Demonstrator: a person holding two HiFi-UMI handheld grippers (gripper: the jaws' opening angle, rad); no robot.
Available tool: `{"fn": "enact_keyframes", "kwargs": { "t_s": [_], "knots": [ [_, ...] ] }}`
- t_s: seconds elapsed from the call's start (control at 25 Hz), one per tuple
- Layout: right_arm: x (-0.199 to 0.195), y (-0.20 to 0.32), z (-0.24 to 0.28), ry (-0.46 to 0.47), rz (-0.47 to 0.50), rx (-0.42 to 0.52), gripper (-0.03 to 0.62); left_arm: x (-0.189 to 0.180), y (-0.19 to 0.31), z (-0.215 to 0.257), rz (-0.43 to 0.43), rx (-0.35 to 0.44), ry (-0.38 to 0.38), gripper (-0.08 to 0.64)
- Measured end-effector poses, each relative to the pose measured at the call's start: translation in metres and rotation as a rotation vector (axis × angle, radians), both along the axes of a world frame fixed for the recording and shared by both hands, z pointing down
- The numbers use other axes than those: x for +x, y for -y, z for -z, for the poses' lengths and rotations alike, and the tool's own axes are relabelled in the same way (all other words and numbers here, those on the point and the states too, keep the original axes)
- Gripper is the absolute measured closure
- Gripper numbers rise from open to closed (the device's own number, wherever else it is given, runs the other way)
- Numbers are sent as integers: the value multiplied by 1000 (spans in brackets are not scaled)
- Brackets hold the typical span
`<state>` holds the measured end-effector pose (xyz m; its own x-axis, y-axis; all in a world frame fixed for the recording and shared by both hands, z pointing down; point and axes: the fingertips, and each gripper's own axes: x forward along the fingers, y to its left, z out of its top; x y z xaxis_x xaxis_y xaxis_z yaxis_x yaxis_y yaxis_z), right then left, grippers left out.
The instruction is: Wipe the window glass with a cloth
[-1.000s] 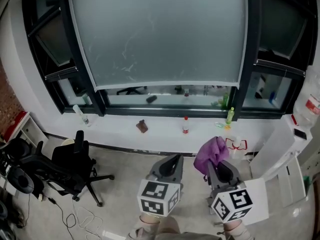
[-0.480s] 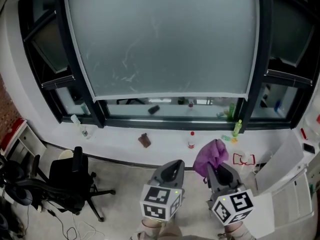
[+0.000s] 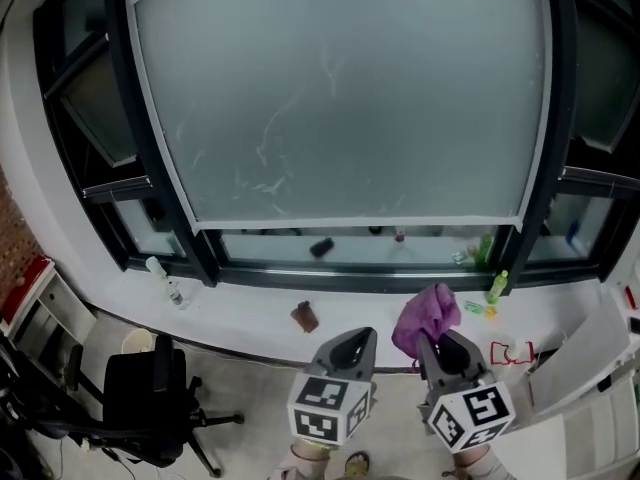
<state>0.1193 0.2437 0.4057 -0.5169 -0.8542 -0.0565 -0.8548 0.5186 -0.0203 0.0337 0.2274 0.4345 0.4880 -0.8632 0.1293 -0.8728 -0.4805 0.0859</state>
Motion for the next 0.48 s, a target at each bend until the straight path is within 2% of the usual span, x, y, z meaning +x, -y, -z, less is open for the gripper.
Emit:
{"fn": "enact_keyframes", "kwargs": {
  "t_s": [0.48],
  "knots": [
    [-56,101,-2,-12,-6,4,540,-57,105,-11,-17,-18,36,555]
  ]
}}
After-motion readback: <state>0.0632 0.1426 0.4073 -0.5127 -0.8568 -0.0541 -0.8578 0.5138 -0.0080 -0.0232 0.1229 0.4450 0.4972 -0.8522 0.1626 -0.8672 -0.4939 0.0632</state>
